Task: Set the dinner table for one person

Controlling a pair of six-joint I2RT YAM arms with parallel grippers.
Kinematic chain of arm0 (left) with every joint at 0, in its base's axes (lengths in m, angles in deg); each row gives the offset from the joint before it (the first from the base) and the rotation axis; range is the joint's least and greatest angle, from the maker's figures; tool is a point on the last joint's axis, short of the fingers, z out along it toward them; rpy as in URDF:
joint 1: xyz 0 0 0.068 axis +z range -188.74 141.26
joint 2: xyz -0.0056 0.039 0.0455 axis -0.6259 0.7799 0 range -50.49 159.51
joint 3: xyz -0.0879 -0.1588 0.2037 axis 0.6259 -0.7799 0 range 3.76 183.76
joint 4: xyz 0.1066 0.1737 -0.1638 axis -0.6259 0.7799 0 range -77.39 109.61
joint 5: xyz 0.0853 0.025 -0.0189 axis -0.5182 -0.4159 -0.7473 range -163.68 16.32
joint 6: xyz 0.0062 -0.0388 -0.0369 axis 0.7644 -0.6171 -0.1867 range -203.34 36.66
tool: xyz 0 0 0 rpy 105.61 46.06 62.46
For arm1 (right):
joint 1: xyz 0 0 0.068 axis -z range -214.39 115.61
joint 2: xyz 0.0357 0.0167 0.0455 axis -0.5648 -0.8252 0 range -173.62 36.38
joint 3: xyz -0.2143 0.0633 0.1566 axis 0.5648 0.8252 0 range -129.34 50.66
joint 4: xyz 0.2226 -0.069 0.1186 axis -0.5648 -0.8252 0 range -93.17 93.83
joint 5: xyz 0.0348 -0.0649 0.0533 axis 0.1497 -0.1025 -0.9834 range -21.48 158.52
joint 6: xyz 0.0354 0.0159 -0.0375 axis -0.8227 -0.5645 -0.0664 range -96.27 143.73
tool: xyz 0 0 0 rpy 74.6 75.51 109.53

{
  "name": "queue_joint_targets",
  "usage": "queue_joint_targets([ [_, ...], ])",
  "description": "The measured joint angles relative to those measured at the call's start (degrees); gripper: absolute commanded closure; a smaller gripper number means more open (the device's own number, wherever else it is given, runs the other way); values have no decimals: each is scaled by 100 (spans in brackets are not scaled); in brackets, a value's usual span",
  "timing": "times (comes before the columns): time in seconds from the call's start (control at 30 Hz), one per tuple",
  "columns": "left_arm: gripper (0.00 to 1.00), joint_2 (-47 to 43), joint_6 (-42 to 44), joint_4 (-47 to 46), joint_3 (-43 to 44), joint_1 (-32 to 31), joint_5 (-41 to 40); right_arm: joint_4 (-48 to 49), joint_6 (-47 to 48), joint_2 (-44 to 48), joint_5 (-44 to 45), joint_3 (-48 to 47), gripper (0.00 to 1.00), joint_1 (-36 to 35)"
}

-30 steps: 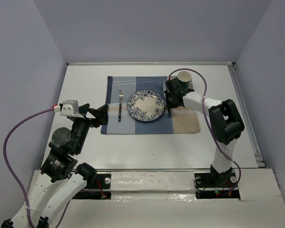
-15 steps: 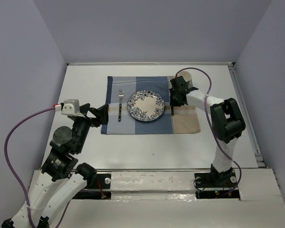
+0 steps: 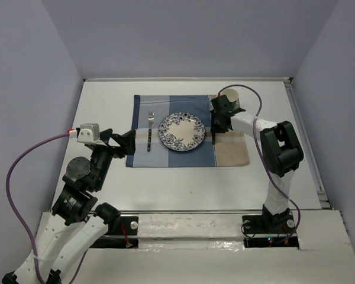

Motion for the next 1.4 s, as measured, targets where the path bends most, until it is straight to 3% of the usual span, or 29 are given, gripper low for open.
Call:
queue_joint_targets([
  [0.13,1,0,0,0,0,0,2,-4,-13,0,-2,-55,65,0],
  [0.47,1,0,0,0,0,28,28,-92,55,225,-201,9,62,0],
  [0.57,1,0,0,0,0,63,63,-94,146,782,-337,195,62,-9],
  [0.8,1,-2,2,-42,-13,177,101,525,431,3355,-857,1235,61,-157],
  [0.9,1,-4,2,-68,-50,227,103,1045,520,4780,-1224,1985,49,-199],
  [0.97,1,-4,0,-70,-70,280,133,1252,553,5532,-1355,2302,32,-199],
  [1.0,1,-7,0,-79,-74,304,168,1362,549,5908,-1384,2411,1,-199],
  [1.17,1,-15,-15,-181,-85,466,461,1552,595,7257,-1246,2761,0,-201],
  [1.4,1,-68,-61,-380,-85,584,667,1552,592,8498,-96,2898,0,-201],
])
